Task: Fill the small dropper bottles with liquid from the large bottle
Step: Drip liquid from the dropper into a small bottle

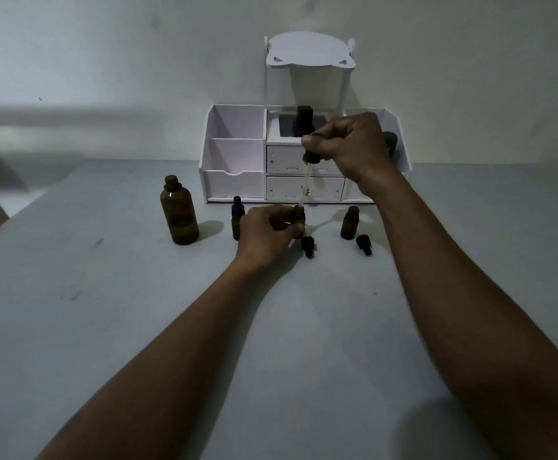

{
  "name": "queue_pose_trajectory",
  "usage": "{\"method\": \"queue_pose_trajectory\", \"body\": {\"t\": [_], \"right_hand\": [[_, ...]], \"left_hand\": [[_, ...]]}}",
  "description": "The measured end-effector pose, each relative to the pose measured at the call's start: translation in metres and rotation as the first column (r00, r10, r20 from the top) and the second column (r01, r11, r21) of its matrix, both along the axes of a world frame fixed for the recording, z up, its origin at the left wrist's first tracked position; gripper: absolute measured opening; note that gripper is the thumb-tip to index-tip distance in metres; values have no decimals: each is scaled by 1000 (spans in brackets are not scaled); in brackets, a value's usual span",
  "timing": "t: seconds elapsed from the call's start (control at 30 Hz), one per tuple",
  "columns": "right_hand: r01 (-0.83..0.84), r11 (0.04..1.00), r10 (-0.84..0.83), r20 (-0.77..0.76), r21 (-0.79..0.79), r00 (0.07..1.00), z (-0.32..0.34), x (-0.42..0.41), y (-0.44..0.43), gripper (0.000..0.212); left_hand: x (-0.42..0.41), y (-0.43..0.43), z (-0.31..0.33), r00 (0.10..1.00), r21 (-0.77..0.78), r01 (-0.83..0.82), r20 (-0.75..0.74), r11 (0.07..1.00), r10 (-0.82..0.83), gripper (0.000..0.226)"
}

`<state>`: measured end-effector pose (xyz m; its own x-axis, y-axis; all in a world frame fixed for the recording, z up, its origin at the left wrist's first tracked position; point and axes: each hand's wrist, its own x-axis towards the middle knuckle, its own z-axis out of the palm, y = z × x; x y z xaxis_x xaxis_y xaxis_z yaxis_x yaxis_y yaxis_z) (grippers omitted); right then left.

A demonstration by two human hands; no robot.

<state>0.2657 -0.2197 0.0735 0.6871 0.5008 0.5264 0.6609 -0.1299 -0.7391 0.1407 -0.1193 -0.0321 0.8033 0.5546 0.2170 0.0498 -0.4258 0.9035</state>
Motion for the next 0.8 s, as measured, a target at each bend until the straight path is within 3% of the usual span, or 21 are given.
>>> {"method": "queue_pose_trajectory", "body": {"t": [0.5, 0.7, 0.8], "right_hand": [[6, 999, -5, 51, -34, 999, 0, -2, -1, 16], [22, 995, -28, 61, 99, 998, 11, -10, -5, 14], [-2, 982, -8, 51, 186, 999, 19, -17, -7, 15]], "left_hand": [[1, 0, -2, 1000, -4, -10, 12, 1000, 10, 36], [-6, -4, 0, 1000, -25, -27, -4, 999, 26, 56], [-17, -1, 4, 999, 64, -34, 25, 997, 33, 54]]}}
